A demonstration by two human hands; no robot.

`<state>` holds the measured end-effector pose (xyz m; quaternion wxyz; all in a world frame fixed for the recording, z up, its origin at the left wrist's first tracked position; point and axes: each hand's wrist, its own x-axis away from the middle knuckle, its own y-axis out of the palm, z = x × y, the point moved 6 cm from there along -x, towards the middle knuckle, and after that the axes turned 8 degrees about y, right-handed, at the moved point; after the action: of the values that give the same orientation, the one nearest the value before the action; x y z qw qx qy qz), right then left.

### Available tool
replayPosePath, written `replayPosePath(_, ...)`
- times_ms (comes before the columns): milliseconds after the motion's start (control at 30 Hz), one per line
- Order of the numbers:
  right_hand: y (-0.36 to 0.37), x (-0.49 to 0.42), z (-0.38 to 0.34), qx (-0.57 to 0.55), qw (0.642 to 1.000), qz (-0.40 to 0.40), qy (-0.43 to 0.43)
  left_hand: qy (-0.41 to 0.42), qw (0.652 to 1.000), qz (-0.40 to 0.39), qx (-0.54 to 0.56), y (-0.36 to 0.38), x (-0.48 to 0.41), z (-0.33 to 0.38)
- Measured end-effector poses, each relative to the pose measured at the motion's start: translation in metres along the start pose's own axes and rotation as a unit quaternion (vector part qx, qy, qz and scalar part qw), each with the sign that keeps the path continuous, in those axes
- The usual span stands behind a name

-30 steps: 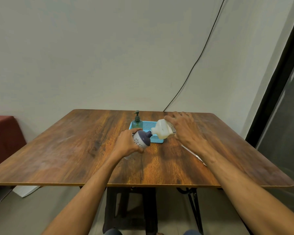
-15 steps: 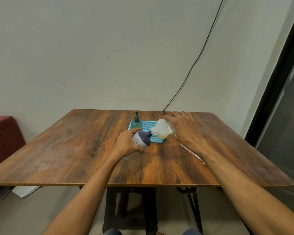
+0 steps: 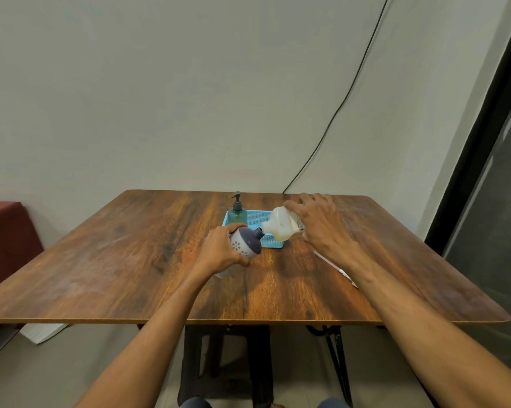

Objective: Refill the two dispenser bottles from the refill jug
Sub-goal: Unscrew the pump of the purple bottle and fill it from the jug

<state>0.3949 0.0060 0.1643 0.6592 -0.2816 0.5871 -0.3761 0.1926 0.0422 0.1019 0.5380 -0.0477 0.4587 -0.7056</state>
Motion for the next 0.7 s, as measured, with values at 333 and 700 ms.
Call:
replayPosePath(333,0.0002,-0.0011,-0.001,-0.001,1.0,-0.005,0.002,-0.01,1.0,-0.003,0.009,0.0009,0.0004,-0.0014)
replayPosePath(700,-0.0012,-0.0029,-0.0006,0.012,1.0,0.006,-0.006,-0.013,1.0,-0.006,0.005,0.0011,-0.001,0.0007)
